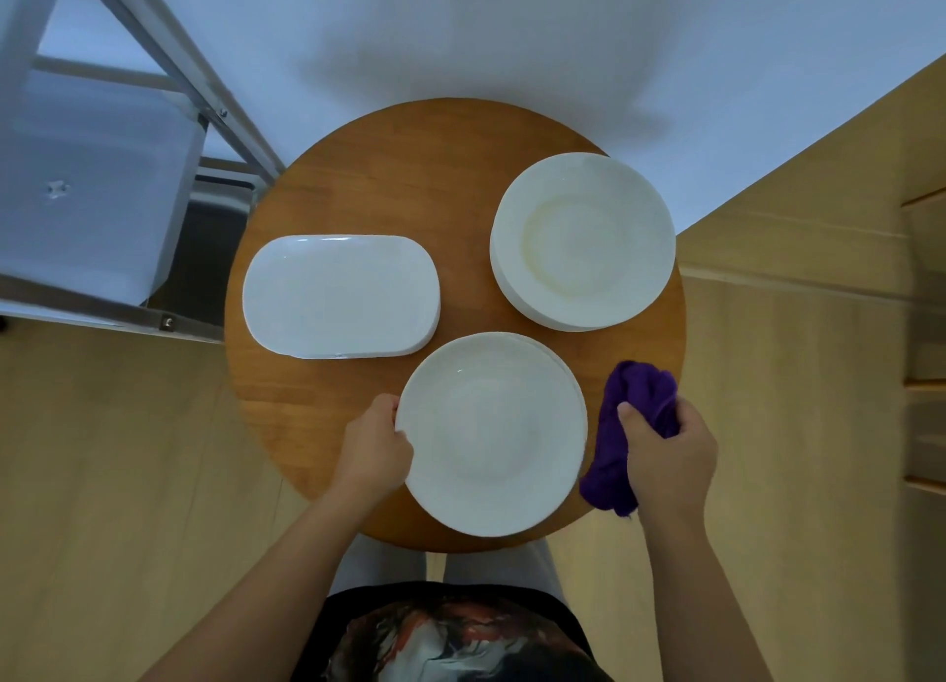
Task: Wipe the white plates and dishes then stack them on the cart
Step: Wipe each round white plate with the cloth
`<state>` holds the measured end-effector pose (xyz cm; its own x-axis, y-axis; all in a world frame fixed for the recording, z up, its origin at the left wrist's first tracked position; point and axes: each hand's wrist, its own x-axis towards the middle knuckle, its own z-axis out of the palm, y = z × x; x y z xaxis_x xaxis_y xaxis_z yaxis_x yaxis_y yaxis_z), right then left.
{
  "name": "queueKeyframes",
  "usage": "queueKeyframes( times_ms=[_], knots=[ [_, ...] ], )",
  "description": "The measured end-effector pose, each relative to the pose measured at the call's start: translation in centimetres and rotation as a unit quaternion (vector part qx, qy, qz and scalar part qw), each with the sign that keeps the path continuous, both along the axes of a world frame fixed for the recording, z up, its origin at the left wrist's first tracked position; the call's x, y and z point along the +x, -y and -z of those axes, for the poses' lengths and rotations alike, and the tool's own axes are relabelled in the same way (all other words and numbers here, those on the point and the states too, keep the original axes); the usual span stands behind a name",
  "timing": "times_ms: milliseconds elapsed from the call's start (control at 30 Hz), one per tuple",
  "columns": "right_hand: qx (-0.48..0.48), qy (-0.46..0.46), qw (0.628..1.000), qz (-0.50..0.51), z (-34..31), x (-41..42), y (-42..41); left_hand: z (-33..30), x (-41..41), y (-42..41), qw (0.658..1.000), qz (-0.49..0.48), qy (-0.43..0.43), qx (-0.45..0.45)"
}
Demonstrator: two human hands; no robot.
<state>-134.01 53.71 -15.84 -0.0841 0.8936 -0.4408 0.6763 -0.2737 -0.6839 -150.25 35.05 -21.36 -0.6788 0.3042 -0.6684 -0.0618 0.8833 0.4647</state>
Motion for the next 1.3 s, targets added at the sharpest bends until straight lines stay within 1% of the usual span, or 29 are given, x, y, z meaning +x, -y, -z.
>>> queueKeyframes(
  times_ms=[100, 233, 367, 500, 533, 600, 633, 700, 733, 800, 867, 933, 1033, 1133, 1233, 1300],
  knots=[
    [0.036, -0.039, 0.998, 0.015, -0.7, -0.4, -0.6, 0.3, 0.2, 0.1, 1.000, 0.005, -0.007, 0.006],
    [0.060, -0.087, 0.994, -0.006, -1.7, -1.0, -0.8, 0.5, 0.3, -0.3, 0.998, 0.034, -0.057, 0.020],
    [0.054, -0.120, 0.991, -0.020, -1.8, -1.8, -0.4, 0.2, 0.1, -1.2, 0.984, 0.116, -0.124, -0.053],
    [0.031, -0.137, 0.990, -0.032, -1.3, -2.7, -0.1, -0.8, -0.2, -3.1, 0.967, 0.159, -0.156, -0.122],
    [0.029, -0.139, 0.989, -0.038, -1.2, -3.0, -0.2, -1.2, -0.3, -4.0, 0.964, 0.165, -0.170, -0.123],
    [0.028, -0.142, 0.988, -0.049, -1.1, -3.4, -0.5, -2.1, -0.6, -6.1, 0.965, 0.164, -0.189, -0.078],
    [0.031, -0.141, 0.988, -0.056, -1.0, -3.6, -0.7, -2.5, -0.9, -7.3, 0.971, 0.149, -0.181, -0.040],
    [0.039, -0.137, 0.987, -0.071, -0.9, -4.1, -1.4, -3.1, -1.8, -10.2, 0.987, 0.087, -0.133, 0.032],
    [0.038, -0.137, 0.987, -0.075, -0.8, -4.3, -1.8, -3.2, -2.4, -11.7, 0.992, 0.054, -0.106, 0.051],
    [0.027, -0.146, 0.986, -0.071, -0.7, -4.6, -2.6, -2.8, -3.6, -14.6, 0.996, 0.016, -0.065, 0.062],
    [0.017, -0.151, 0.986, -0.066, -0.6, -4.8, -3.6, -2.0, -4.6, -16.7, 0.998, -0.001, -0.032, 0.059],
    [0.011, -0.156, 0.985, -0.065, -0.4, -4.9, -4.7, -1.2, -5.4, -17.9, 0.999, -0.002, -0.016, 0.038],
    [-0.005, -0.165, 0.984, -0.061, -0.1, -5.1, -6.2, -0.4, -6.4, -18.5, 0.999, 0.029, -0.025, 0.003],
    [-0.019, -0.173, 0.983, -0.056, 0.1, -5.1, -7.5, -0.6, -7.3, -18.9, 0.999, 0.036, -0.003, -0.014],
    [-0.036, -0.192, 0.980, -0.041, 0.1, -5.0, -8.6, -1.1, -7.8, -19.4, 0.997, 0.051, -0.020, -0.059],
    [-0.045, -0.197, 0.979, -0.036, 0.2, -4.9, -9.2, -1.5, -7.9, -19.6, 0.996, 0.048, -0.027, -0.067]
  ],
)
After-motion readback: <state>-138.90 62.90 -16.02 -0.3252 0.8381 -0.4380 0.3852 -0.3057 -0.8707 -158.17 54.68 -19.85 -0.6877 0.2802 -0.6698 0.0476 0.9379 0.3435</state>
